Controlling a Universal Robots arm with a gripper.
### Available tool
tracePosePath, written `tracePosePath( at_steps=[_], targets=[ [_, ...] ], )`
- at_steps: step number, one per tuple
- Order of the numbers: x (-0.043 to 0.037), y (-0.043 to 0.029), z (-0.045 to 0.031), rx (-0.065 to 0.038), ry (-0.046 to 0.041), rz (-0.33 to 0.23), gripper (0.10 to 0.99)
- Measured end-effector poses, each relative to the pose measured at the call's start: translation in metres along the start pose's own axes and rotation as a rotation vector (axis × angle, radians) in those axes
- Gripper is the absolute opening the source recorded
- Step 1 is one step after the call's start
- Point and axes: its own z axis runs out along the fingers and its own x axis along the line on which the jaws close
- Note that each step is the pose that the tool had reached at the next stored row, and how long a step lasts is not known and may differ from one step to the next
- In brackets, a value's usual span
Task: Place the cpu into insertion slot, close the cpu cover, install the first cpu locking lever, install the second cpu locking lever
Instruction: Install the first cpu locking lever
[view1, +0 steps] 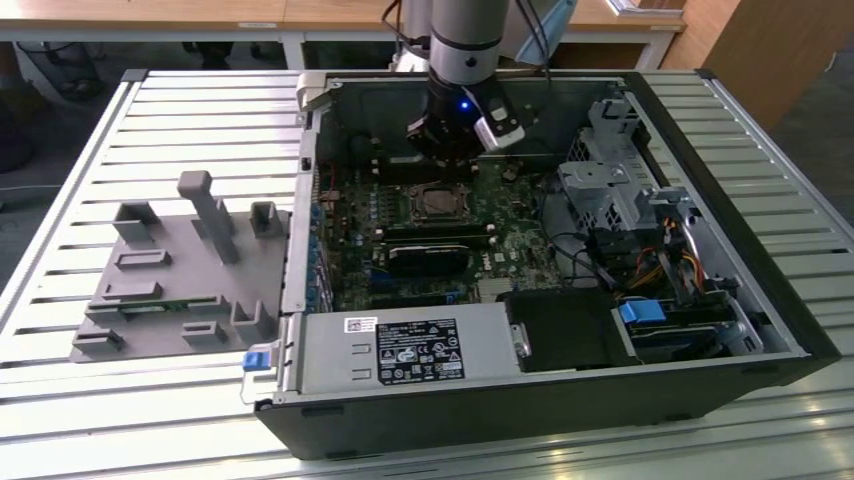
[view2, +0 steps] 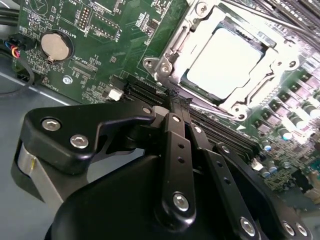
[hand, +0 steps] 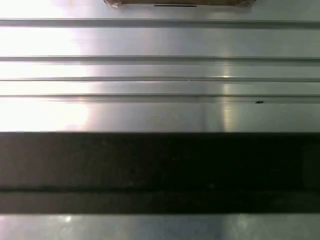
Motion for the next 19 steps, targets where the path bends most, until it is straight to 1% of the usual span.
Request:
tracePosePath(
  at_steps=[5, 8, 12, 16, 19],
  targets=[
    [-0.0011, 0.0001, 0.0057, 0.000, 0.0000, 0.000, 0.106],
    [-0.0013, 0.0002, 0.0078, 0.000, 0.0000, 0.000, 0.106],
    [-0.0013, 0.0001, 0.0078, 0.000, 0.0000, 0.000, 0.106],
    [-0.0013, 0.0004, 0.0042, 0.000, -0.0001, 0.000, 0.106],
    [-0.0006, 0.0004, 0.0044, 0.002, -0.0007, 0.000, 0.106]
  ],
)
